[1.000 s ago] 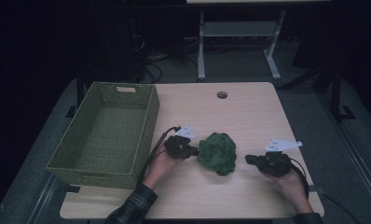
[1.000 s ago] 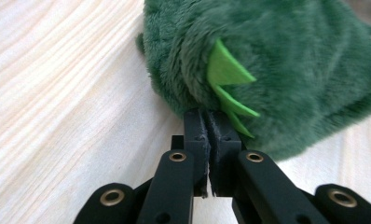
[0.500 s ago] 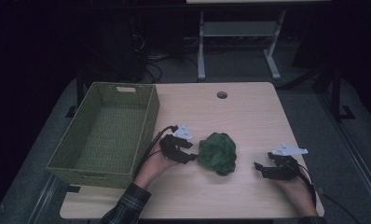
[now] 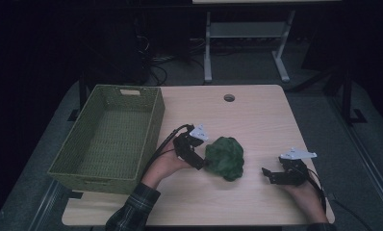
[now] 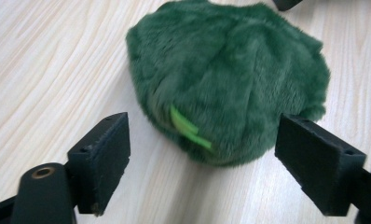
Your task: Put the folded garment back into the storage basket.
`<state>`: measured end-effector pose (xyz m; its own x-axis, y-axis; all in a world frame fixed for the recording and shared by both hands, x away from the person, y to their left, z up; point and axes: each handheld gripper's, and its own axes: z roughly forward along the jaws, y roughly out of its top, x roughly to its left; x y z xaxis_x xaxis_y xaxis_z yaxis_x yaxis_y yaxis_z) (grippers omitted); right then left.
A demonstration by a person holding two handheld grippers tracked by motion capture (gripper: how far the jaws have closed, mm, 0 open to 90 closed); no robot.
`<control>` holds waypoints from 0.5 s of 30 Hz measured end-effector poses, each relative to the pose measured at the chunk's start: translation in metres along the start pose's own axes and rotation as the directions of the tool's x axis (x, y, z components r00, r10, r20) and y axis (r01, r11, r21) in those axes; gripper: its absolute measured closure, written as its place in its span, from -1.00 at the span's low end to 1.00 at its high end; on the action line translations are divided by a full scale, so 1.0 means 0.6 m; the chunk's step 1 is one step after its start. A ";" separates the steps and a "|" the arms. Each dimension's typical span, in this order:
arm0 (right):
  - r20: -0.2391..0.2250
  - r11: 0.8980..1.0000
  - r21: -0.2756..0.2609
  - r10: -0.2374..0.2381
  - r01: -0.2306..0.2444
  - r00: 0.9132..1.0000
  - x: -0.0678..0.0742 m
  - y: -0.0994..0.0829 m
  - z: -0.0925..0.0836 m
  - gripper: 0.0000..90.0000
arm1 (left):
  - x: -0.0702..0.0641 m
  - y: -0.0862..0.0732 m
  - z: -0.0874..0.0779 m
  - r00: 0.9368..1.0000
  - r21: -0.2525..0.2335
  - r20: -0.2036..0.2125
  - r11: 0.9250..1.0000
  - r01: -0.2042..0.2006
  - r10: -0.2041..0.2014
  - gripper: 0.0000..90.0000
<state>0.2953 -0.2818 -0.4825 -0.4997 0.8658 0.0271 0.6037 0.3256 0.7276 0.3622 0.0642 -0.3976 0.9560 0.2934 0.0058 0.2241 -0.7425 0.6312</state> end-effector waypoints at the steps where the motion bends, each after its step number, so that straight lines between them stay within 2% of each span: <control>1: 0.000 1.000 0.000 0.000 0.000 1.000 0.000 0.000 0.000 -0.65 | 0.000 0.000 0.000 1.000 0.000 0.000 1.000 0.000 0.000 -0.66; 3: 0.000 1.000 0.000 0.001 -0.001 1.000 0.000 0.000 0.000 -0.65 | -0.001 0.009 0.005 1.000 -0.003 0.007 1.000 -0.003 0.004 -0.67; 4: 0.000 1.000 0.000 0.000 0.000 1.000 0.000 0.000 0.000 -0.65 | 0.001 0.016 0.010 0.999 0.014 0.021 1.000 -0.027 0.027 -0.68; 6: -0.001 1.000 -0.001 -0.002 0.002 1.000 0.000 0.000 0.000 -0.66 | 0.002 0.023 0.015 0.999 0.036 0.030 0.998 -0.042 0.041 -0.68; 9: -0.001 1.000 -0.001 -0.002 0.002 1.000 0.000 0.000 0.000 -0.66 | 0.001 0.028 0.022 0.999 0.039 0.039 0.999 -0.034 0.033 -0.68; 11: -0.003 1.000 0.002 0.002 -0.002 1.000 0.000 0.000 0.000 -0.66 | 0.002 0.034 0.031 0.997 0.069 0.055 0.996 -0.054 0.051 -0.68; 12: -0.003 1.000 0.003 0.002 -0.002 1.000 0.000 0.000 0.000 -0.66 | 0.002 0.035 0.034 0.997 0.075 0.061 0.996 -0.047 0.043 -0.68; 15: -0.003 1.000 0.002 0.002 -0.002 1.000 0.000 0.000 0.000 -0.66 | 0.004 0.036 0.041 0.996 0.093 0.064 0.994 -0.060 0.054 -0.69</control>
<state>0.2952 -0.2816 -0.4825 -0.4999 0.8655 0.0306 0.6064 0.3246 0.7259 0.3740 0.0342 -0.4030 0.9769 0.2135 -0.0095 0.1827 -0.8115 0.5551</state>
